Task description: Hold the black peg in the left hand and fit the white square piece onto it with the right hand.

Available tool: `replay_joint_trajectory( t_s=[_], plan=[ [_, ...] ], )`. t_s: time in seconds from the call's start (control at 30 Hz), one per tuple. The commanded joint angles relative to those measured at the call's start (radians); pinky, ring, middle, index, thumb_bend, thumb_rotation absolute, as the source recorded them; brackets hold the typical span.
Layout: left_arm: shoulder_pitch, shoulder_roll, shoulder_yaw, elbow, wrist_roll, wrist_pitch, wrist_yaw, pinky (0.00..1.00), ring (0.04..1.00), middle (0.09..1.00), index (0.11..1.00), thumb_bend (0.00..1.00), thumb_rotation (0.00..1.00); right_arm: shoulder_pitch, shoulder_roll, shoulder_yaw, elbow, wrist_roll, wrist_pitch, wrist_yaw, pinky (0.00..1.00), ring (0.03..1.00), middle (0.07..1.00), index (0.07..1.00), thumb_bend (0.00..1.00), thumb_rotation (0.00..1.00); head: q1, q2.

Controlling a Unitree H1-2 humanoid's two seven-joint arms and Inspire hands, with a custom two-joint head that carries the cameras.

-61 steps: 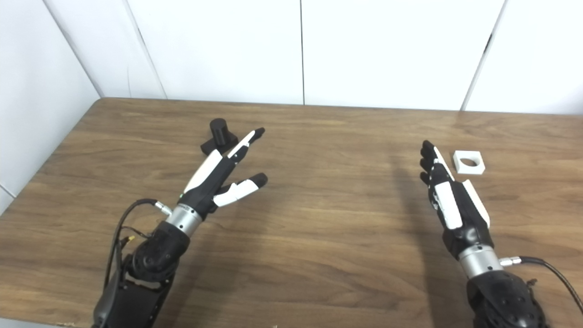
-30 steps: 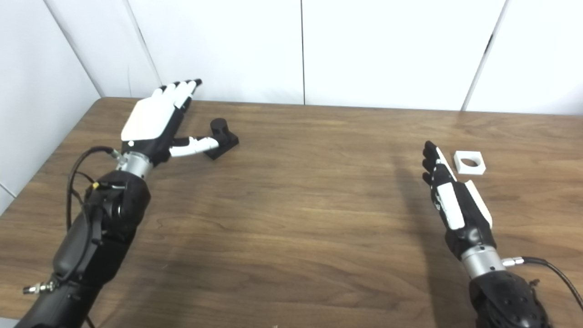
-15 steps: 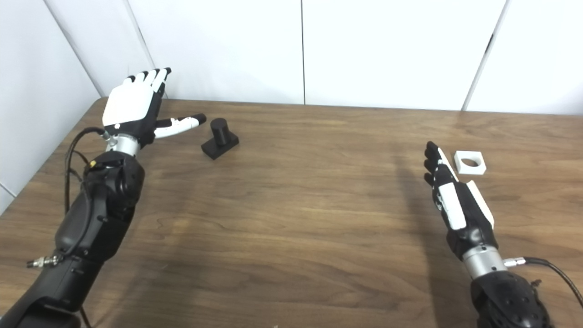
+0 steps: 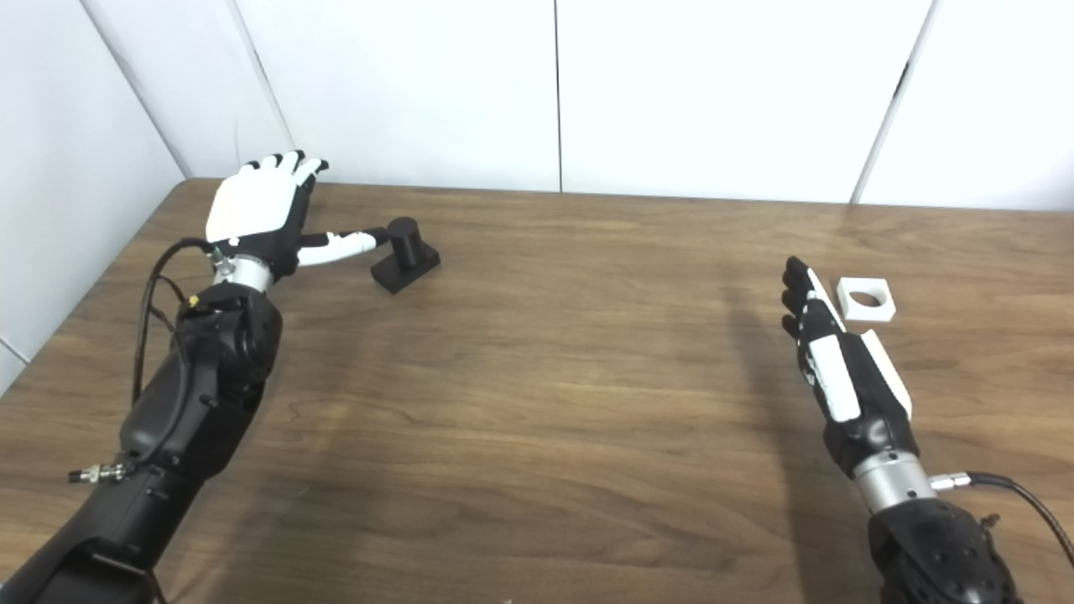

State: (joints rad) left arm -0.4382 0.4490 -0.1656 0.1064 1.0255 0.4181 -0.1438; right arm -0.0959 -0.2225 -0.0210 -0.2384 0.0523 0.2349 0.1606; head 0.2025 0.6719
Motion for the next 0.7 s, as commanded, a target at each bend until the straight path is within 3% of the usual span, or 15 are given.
replay_joint_trajectory(
  t_s=[0.0, 0.67],
  plan=[
    [-0.027, 0.018, 0.003, -0.001, 0.001, 0.012, 0.016, 1.00, 1.000, 1.000, 0.923, 0.99, 0.86, -0.025, -0.011, -0.005, -0.028, -0.002, -0.025, 0.001, 1.00, 1.000, 1.000, 1.000, 0.85, 1.00, 0.000, 0.002],
    [0.033, -0.051, -0.050, 0.017, -0.031, 0.022, 0.028, 1.00, 1.000, 1.000, 0.924, 1.00, 0.82, -0.038, -0.008, -0.009, -0.030, 0.004, -0.009, 0.000, 1.00, 1.000, 1.000, 1.000, 0.85, 1.00, -0.006, 0.010]
  ],
)
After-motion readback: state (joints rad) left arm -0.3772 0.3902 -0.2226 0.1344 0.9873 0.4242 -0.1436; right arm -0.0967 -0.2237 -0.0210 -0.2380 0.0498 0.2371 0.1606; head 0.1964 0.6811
